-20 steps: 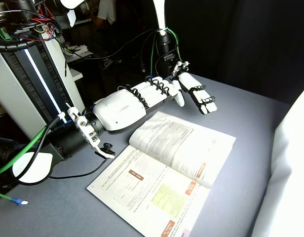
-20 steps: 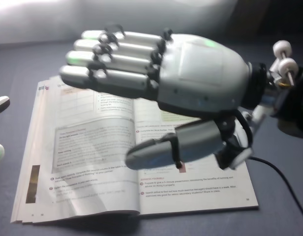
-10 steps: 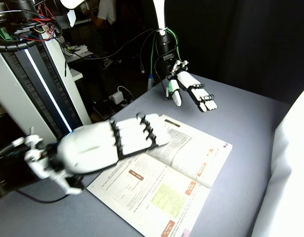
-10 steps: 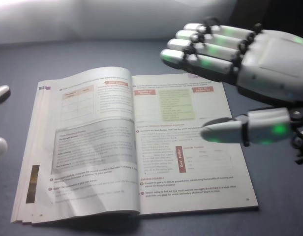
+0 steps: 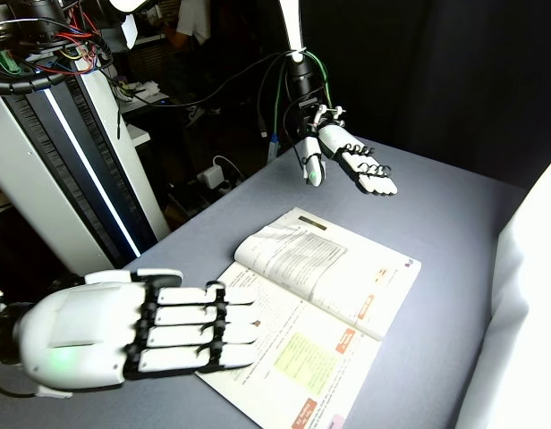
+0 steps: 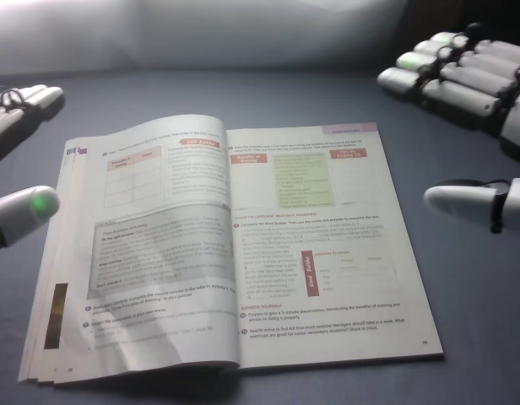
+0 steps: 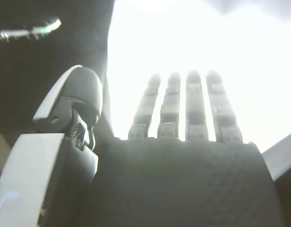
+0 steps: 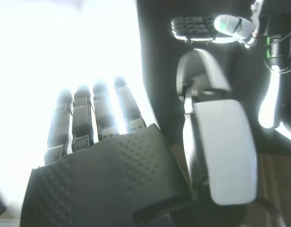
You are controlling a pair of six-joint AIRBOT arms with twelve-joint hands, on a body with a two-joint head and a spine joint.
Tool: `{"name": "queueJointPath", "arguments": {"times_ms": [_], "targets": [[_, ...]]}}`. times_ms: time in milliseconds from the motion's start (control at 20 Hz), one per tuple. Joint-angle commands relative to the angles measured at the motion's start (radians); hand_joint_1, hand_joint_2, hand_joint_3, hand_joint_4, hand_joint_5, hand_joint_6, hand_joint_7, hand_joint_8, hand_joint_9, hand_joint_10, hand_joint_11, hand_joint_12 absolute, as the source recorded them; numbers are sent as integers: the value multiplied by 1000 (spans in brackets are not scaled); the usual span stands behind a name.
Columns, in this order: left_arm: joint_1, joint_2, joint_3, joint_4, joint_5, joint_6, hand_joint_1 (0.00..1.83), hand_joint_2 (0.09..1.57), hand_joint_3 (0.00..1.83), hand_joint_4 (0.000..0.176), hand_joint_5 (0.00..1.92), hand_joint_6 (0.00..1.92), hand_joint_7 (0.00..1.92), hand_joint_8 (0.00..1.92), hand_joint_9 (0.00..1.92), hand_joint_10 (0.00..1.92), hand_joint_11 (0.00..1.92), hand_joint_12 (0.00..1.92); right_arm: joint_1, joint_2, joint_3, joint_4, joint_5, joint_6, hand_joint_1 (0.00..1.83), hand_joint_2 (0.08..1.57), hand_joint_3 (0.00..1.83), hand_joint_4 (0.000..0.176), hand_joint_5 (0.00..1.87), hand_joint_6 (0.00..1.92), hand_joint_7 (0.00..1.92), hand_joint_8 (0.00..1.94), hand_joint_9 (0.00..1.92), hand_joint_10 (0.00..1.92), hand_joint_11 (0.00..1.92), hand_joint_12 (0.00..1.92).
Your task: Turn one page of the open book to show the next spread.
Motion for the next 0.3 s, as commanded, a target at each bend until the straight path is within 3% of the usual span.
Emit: {"name": "queueJointPath", "arguments": {"times_ms": [0,50,150,200,250], "targets": [[-15,-7,6,4,-113,-5,0,1395,0,0,0,0,0,0,0,0,0,0,-4,15,-6,46,178,-8,139,1310,33,0,0,0,0,0,0,0,0,0],[-23,-11,7,6,-120,-5,0,1386,0,0,0,0,0,0,0,0,0,0,-18,23,-13,62,203,-13,142,1310,29,22,0,0,0,0,0,0,0,0],[-41,-28,17,8,-138,-12,0,1375,0,37,0,0,0,0,0,0,0,0,-56,38,-29,108,285,-32,164,1344,26,75,0,0,0,0,0,0,0,0],[-56,-39,24,18,-136,-18,0,1376,0,71,0,0,0,0,0,0,0,0,-74,44,-35,124,325,-34,175,1339,17,96,0,0,0,0,0,0,0,0],[-69,-49,31,25,-133,-23,0,1376,0,71,0,0,0,0,0,0,0,0,-91,48,-41,137,361,-34,175,1339,17,96,0,0,0,0,0,0,0,0]]}}
